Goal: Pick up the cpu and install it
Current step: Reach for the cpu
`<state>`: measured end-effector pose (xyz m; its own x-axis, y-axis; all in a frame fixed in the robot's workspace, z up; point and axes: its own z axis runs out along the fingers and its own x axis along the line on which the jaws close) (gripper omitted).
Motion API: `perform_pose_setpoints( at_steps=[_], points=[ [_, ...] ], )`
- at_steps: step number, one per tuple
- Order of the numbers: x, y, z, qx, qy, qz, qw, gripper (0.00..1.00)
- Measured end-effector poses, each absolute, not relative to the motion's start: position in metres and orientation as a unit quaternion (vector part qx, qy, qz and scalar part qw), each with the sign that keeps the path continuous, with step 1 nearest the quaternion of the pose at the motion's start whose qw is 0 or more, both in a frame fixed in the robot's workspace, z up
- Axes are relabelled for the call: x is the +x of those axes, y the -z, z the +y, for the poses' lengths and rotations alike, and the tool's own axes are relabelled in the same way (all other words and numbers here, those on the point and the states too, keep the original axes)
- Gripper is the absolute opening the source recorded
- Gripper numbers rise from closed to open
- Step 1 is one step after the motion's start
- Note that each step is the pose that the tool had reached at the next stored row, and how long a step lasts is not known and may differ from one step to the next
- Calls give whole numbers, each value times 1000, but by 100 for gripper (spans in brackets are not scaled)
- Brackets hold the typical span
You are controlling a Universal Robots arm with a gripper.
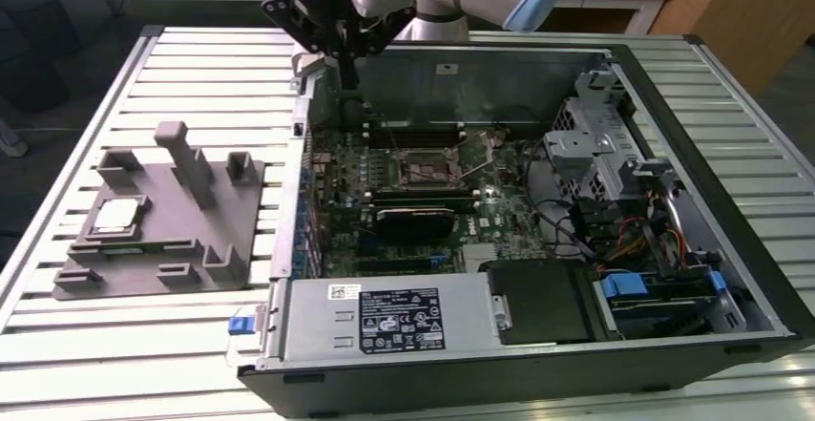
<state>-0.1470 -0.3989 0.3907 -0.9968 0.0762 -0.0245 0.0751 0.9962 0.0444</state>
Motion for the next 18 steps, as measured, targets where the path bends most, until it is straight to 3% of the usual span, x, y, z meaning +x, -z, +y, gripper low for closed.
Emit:
perform_pose_setpoints(
  at_steps=[18],
  points=[
    [-151,-390,-399,38,-22,999,13,11]
  ],
)
